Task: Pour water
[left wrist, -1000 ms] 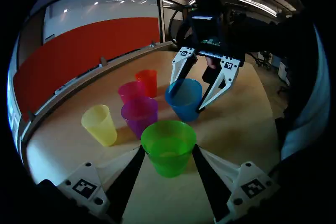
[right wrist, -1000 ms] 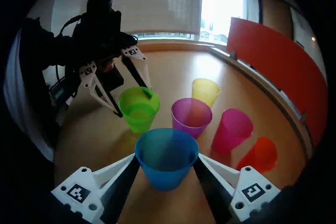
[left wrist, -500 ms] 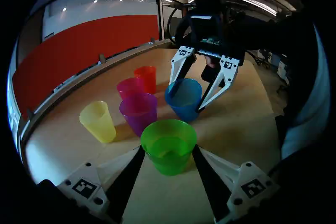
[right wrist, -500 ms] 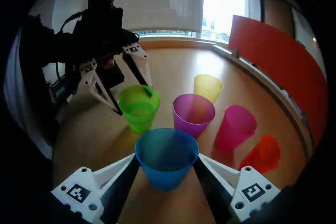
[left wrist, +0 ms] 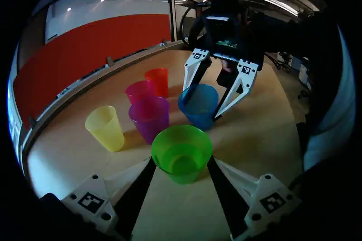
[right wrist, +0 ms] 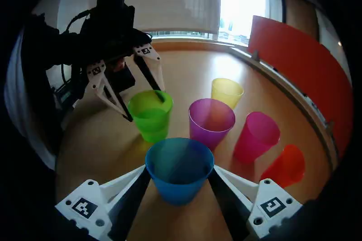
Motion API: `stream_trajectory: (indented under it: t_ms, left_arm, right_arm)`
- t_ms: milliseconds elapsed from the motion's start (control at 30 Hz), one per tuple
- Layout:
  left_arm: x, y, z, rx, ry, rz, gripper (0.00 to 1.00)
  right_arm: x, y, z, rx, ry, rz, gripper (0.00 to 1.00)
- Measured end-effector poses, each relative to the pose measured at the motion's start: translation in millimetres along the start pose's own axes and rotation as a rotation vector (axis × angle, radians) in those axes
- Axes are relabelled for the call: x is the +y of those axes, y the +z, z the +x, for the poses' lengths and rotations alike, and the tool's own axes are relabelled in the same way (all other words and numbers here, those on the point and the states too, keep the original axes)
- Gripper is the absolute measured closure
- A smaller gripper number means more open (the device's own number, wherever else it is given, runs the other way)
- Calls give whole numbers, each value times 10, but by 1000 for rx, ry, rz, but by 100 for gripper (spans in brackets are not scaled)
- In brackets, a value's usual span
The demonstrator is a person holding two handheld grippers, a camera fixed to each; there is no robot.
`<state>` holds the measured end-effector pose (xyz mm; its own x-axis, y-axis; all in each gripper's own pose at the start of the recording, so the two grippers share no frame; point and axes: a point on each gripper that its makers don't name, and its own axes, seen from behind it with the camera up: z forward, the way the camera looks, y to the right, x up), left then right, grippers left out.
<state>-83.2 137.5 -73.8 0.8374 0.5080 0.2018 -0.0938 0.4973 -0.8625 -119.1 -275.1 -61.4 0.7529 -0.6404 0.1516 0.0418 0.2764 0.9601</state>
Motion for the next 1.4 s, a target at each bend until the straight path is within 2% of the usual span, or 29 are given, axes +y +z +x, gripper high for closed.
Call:
stream_trajectory:
  t_ms: [300, 600, 800, 1400]
  left_arm:
    - [-74, 21, -17, -10, 3, 39, 17]
    - [-75, 65, -151, -50, 10, 50, 17]
    - [-78, 45, -126, -44, -5, 46, 17]
    - [-113, -38, -139, -58, 9, 61, 17]
  right_arm:
    - [2, -3, -3, 2, 4, -4, 11]
    - [13, -30, -56, -8, 5, -11, 10]
    - [2, -45, -131, -27, 7, -7, 7]
    - [6, -131, -192, -27, 10, -27, 3]
